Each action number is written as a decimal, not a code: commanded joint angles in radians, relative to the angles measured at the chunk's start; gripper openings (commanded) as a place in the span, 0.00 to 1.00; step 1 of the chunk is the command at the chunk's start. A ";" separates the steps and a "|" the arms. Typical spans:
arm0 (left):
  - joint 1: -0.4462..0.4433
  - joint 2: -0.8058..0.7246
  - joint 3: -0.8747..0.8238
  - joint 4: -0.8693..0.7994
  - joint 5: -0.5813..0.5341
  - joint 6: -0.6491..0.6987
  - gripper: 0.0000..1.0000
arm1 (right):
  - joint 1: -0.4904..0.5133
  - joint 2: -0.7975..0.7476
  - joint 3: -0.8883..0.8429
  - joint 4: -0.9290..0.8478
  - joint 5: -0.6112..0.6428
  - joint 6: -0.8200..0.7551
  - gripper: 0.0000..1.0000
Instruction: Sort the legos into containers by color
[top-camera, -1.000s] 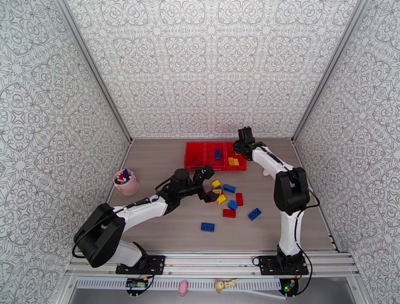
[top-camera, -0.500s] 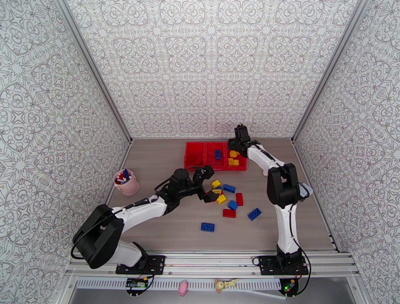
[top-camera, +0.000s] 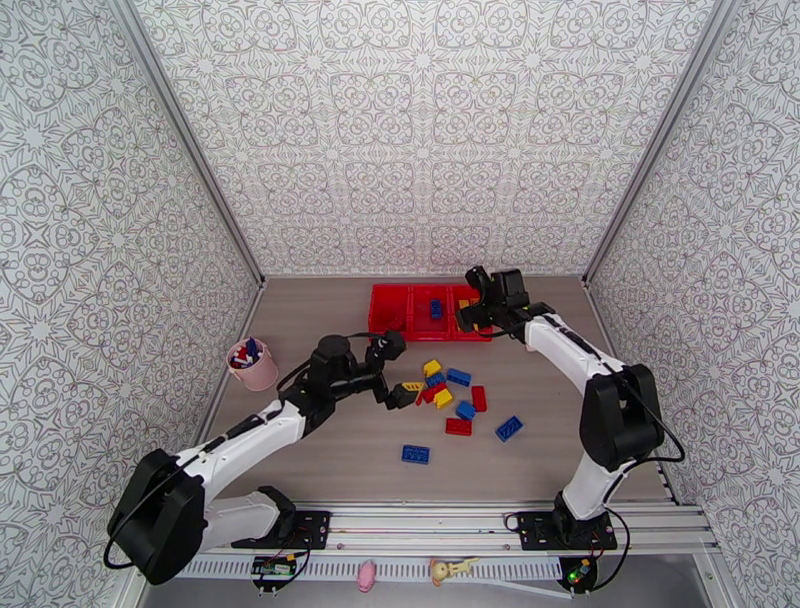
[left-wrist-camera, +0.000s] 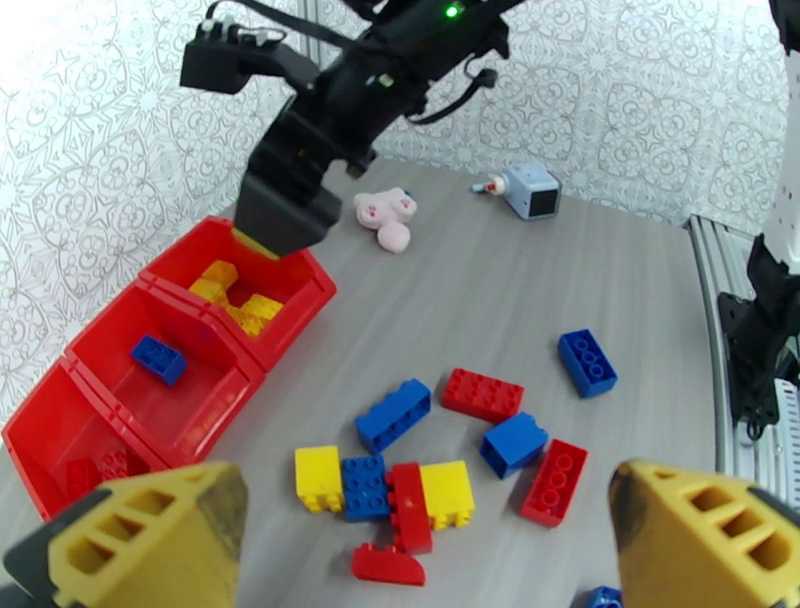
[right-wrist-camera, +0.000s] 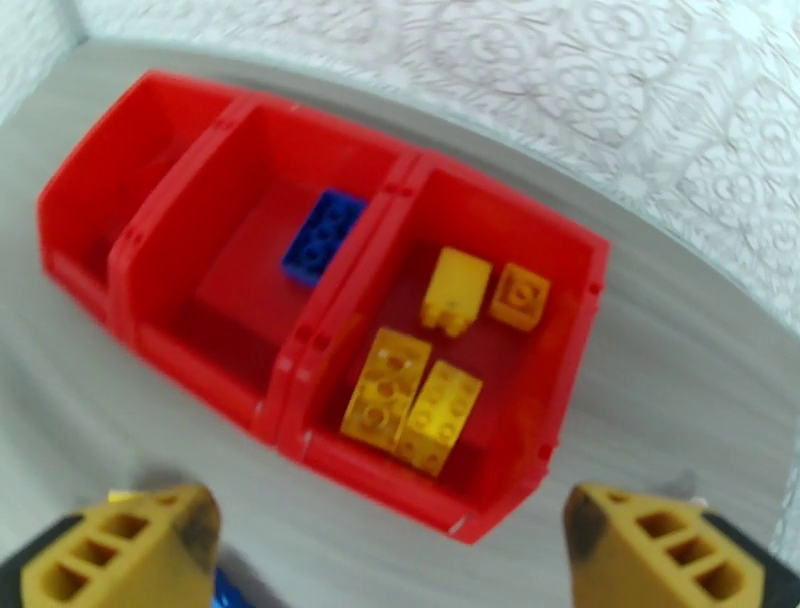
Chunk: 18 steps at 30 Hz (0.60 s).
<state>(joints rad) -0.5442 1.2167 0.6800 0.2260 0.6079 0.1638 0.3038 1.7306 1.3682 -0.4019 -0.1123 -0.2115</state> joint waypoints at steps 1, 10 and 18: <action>0.021 -0.046 -0.028 -0.106 0.027 0.031 1.00 | 0.027 -0.048 -0.029 -0.145 -0.096 -0.214 0.96; 0.048 -0.094 -0.062 -0.160 0.006 0.059 1.00 | 0.126 0.019 0.048 -0.410 0.028 -0.365 0.95; 0.046 -0.068 -0.062 -0.150 0.012 0.066 1.00 | 0.179 0.132 0.085 -0.468 0.038 -0.381 0.94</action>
<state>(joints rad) -0.5045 1.1408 0.6258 0.0910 0.6090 0.2131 0.4713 1.8278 1.4139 -0.8066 -0.0975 -0.5678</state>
